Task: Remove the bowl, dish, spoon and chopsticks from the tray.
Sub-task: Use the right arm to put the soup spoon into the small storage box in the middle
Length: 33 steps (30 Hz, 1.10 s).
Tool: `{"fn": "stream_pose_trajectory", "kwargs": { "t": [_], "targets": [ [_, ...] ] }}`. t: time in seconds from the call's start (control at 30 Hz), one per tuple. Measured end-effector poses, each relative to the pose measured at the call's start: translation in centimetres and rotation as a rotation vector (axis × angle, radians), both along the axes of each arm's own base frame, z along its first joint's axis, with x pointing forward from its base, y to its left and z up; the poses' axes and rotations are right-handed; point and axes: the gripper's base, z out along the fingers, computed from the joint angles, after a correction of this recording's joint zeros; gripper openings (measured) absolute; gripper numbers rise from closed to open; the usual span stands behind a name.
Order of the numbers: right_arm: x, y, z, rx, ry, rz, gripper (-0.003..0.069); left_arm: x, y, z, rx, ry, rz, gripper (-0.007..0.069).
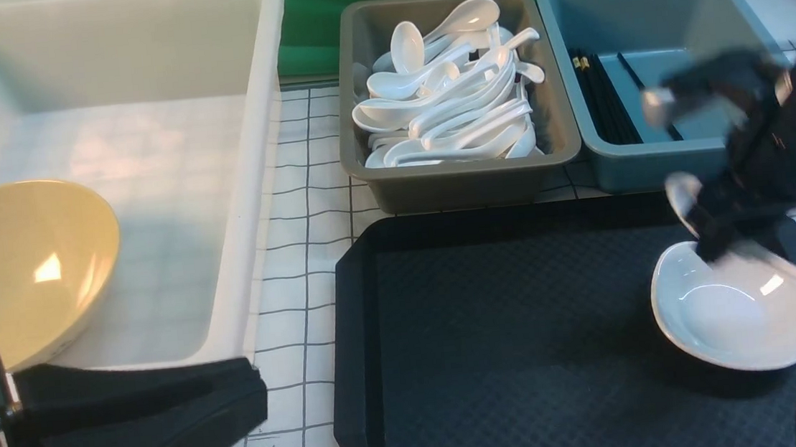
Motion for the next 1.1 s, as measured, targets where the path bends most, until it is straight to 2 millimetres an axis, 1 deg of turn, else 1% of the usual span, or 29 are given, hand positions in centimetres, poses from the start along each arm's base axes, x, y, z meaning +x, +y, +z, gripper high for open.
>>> {"fn": "stream_pose_trajectory", "kwargs": {
  "t": [0.07, 0.1, 0.13, 0.2, 0.23, 0.27, 0.3, 0.37, 0.4, 0.43, 0.47, 0.5, 0.53, 0.57, 0.6, 0.63, 0.7, 0.77, 0.83, 0.9, 1.0, 1.03, 1.1],
  "targets": [
    [0.9, 1.6, 1.7, 0.044, -0.082, 0.026, 0.0337, 0.1, 0.0, 0.2, -0.019, -0.016, 0.016, -0.0001],
    [1.8, 2.6, 2.9, 0.074, -0.140, 0.041, 0.0337, 0.3, 0.1, 0.4, -0.037, -0.029, 0.030, -0.0001],
    [2.6, 3.5, 4.2, 0.103, -0.199, 0.052, 0.0337, 0.3, 0.1, 0.5, -0.046, -0.036, 0.038, -0.0001],
    [5.2, 5.8, 5.5, 0.164, -0.291, 0.073, 0.0337, 0.6, 0.2, 0.9, -0.081, -0.063, 0.066, -0.0001],
    [6.0, 6.4, 6.2, 0.184, -0.332, 0.078, 0.0337, 0.6, 0.3, 1.0, -0.088, -0.068, 0.071, -0.0001],
    [7.3, 7.2, 6.0, 0.203, -0.352, 0.081, 0.0337, 0.7, 0.3, 1.1, -0.098, -0.076, 0.079, -0.0001],
    [8.1, 7.7, 6.1, 0.216, -0.372, 0.082, 0.0337, 0.7, 0.3, 1.2, -0.101, -0.079, 0.082, -0.0001],
    [11.7, 9.3, 5.7, 0.260, -0.454, 0.079, 0.0337, 0.7, 0.3, 1.2, -0.111, -0.084, 0.088, -0.0001],
    [12.8, 9.7, 5.9, 0.272, -0.488, 0.078, 0.0337, 0.7, 0.3, 1.3, -0.112, -0.082, 0.089, -0.0001],
    [14.0, 10.2, 5.4, 0.280, -0.512, 0.075, 0.0337, 0.7, 0.4, 1.3, -0.114, -0.082, 0.090, -0.0001],
    [14.7, 10.4, 5.0, 0.283, -0.524, 0.074, 0.0337, 0.7, 0.4, 1.3, -0.114, -0.081, 0.089, -0.0001],
    [16.0, 10.9, 3.7, 0.285, -0.530, 0.072, 0.0337, 0.7, 0.4, 1.3, -0.114, -0.082, 0.090, -0.0001],
    [17.2, 11.3, 2.9, 0.293, -0.555, 0.070, 0.0337, 0.7, 0.4, 1.3, -0.115, -0.081, 0.090, -0.0001],
    [17.9, 11.5, 1.9, 0.291, -0.551, 0.068, 0.0337, 0.7, 0.3, 1.3, -0.116, -0.080, 0.090, -0.0001],
    [18.0, 11.6, 1.9, 0.294, -0.561, 0.067, 0.0337, 0.7, 0.4, 1.3, -0.117, -0.080, 0.090, -0.0001],
    [19.2, 12.0, 0.2, 0.297, -0.569, 0.062, 0.0337, 0.7, 0.4, 1.3, -0.117, -0.080, 0.090, -0.0001],
    [20.2, 12.3, -1.9, 0.293, -0.561, 0.058, 0.0337, 0.7, 0.4, 1.3, -0.117, -0.080, 0.090, -0.0001],
    [20.6, 12.5, -3.5, 0.276, -0.547, 0.072, 0.0337, 0.7, 0.4, 1.3, -0.117, -0.080, 0.090, -0.0001],
    [20.7, 12.5, -4.0, 0.265, -0.542, 0.086, 0.0337, 0.7, 0.4, 1.3, -0.117, -0.080, 0.090, -0.0001],
    [20.7, 12.6, -4.0, 0.263, -0.546, 0.091, 0.0337, 0.7, 0.4, 1.3, -0.117, -0.080, 0.090, -0.0001],
    [20.7, 12.6, -3.6, 0.264, -0.555, 0.094, 0.0378, 0.8, 0.4, 1.4, -0.128, -0.089, 0.099, -0.0001],
    [20.7, 12.6, -3.5, 0.265, -0.559, 0.094, 0.0416, 0.9, 0.4, 1.5, -0.139, -0.098, 0.108, -0.0001],
    [20.7, 12.6, -3.5, 0.267, -0.549, 0.089, 0.0463, 1.0, 0.5, 1.7, -0.154, -0.111, 0.121, -0.0001]
  ]
}}
